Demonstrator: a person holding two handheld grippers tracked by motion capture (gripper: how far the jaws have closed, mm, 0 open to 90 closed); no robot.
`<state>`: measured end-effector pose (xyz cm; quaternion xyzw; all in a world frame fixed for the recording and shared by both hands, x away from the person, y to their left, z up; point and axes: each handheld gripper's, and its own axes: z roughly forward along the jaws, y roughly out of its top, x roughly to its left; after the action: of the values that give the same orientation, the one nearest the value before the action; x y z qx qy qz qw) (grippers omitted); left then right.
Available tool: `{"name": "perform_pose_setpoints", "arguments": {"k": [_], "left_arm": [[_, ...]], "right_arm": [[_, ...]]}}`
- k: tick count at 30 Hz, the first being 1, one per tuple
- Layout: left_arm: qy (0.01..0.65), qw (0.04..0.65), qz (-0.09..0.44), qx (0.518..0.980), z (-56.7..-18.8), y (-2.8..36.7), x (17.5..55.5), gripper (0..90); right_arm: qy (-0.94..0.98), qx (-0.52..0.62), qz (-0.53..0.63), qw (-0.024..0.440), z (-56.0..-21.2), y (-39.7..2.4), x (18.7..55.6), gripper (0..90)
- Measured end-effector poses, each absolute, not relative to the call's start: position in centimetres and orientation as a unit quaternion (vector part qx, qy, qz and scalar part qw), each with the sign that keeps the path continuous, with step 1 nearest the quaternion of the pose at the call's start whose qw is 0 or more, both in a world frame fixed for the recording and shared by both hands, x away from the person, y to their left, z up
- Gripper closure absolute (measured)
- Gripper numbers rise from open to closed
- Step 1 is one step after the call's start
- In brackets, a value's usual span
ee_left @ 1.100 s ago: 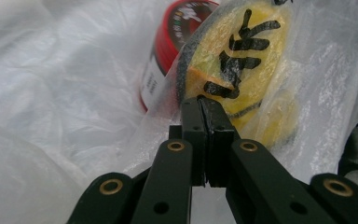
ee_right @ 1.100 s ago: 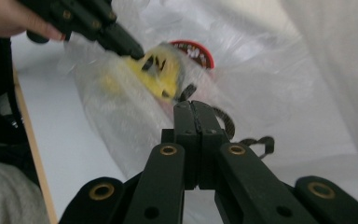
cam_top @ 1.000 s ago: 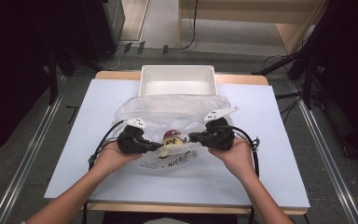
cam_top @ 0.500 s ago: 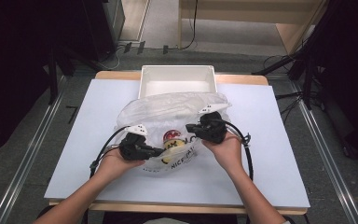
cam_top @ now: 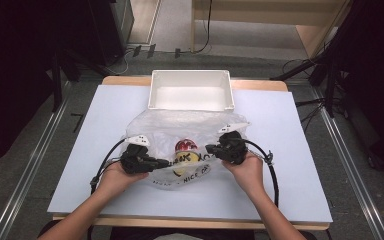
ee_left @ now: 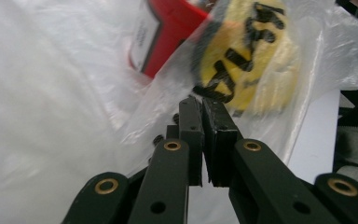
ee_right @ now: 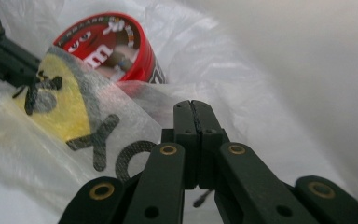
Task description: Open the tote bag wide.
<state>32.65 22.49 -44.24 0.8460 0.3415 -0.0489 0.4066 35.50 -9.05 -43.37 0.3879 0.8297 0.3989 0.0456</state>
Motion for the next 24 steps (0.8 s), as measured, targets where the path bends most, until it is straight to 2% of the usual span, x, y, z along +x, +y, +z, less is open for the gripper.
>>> {"name": "perform_pose_setpoints", "arguments": {"k": [2,3,11,14,15,20,22,24], "left_arm": [[0.351,0.413,-0.049,0.839,-44.4,22.9,32.8,87.4],[0.318,0.412,-0.024,0.854,-44.6,23.4,33.6,87.4],[0.316,0.408,-0.021,0.856,-44.9,23.7,33.7,86.9],[0.319,0.406,-0.029,0.856,-45.3,23.6,33.3,86.9],[0.369,0.399,-0.057,0.837,-45.3,23.1,32.3,86.9],[0.365,0.388,-0.066,0.844,-46.0,22.9,31.7,86.5],[0.311,0.379,-0.032,0.871,-46.3,23.5,32.5,86.6],[0.322,0.373,-0.023,0.87,-46.4,23.8,32.6,86.7]], "right_arm": [[0.83,0.392,0.395,0.045,-43.6,-9.3,35.3,90.0],[0.828,0.393,0.397,0.045,-43.7,-9.4,35.2,90.0],[0.834,0.396,0.384,0.031,-44.9,-9.5,34.6,90.0],[0.835,0.393,0.384,0.031,-45.3,-9.4,34.1,90.0],[0.835,0.395,0.383,0.028,-45.4,-9.4,34.0,90.0],[0.837,0.399,0.374,0.025,-46.0,-9.7,33.3,90.0],[0.839,0.401,0.368,0.026,-46.2,-9.9,33.1,90.0],[0.842,0.402,0.36,0.031,-46.4,-10.1,33.0,90.0]]}}
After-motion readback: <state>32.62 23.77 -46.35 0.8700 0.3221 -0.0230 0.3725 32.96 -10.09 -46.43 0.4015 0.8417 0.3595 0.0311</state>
